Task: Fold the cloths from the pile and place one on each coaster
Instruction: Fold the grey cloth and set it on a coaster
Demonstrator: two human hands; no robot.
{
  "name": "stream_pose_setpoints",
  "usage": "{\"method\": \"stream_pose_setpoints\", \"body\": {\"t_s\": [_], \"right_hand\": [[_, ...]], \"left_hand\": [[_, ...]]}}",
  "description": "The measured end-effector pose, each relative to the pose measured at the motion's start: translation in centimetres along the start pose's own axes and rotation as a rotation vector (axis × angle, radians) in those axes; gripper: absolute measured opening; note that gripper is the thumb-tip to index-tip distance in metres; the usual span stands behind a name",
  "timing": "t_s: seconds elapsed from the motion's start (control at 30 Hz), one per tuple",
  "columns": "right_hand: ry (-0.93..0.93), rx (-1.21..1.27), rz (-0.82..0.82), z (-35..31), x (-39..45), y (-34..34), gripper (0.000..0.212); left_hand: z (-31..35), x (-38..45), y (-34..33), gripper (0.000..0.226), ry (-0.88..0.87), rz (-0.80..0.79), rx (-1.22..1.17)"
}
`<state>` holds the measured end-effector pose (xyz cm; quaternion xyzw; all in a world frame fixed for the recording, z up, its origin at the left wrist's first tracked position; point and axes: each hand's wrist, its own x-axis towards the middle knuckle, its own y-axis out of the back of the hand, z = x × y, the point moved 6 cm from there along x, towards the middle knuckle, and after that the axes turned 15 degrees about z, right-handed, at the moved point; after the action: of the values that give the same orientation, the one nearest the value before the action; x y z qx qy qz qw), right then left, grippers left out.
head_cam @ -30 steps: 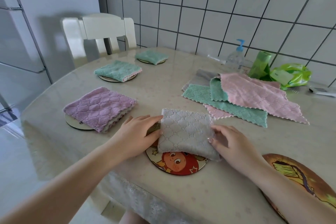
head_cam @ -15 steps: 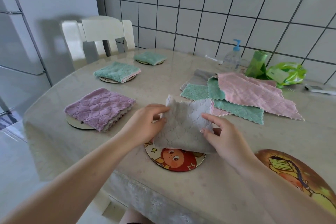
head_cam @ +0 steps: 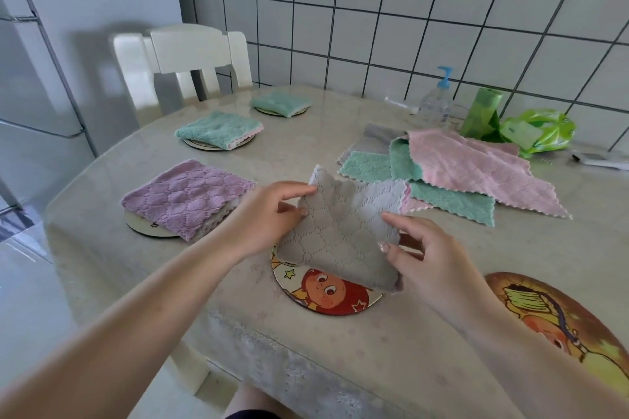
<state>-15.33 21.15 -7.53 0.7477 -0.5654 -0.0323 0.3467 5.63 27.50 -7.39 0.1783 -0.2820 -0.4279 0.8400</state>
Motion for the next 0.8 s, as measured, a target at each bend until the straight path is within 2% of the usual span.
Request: {"method": "stream_pose_setpoints", "body": {"t_s": [0.17,0.5,0.67,0.8], "right_hand": [[-0.106,0.104,-0.090,1.1,-1.1,-1.0,0.040],[-0.076,0.059,-0.140,2.0,-1.9,-2.3,0.038],[0.015,-0.046,-0.149,1.9,-2.1,-2.1,0.037],[0.109,-0.141,-0.031,1.3,-1.8,-0.9,0.036]], "left_hand": [[-0.8,-0.4,0.1,0.038,-0.014,-0.043,0.064],[-2.6,-1.1,-0.2,0.039,-0.058,-0.057,0.153],[-2.6,-1.0,-0.8,0.039,-0.165,-0.064,0.238],[-2.2,-1.0,-0.8,0.042,-0.190,-0.005,0.286]]}}
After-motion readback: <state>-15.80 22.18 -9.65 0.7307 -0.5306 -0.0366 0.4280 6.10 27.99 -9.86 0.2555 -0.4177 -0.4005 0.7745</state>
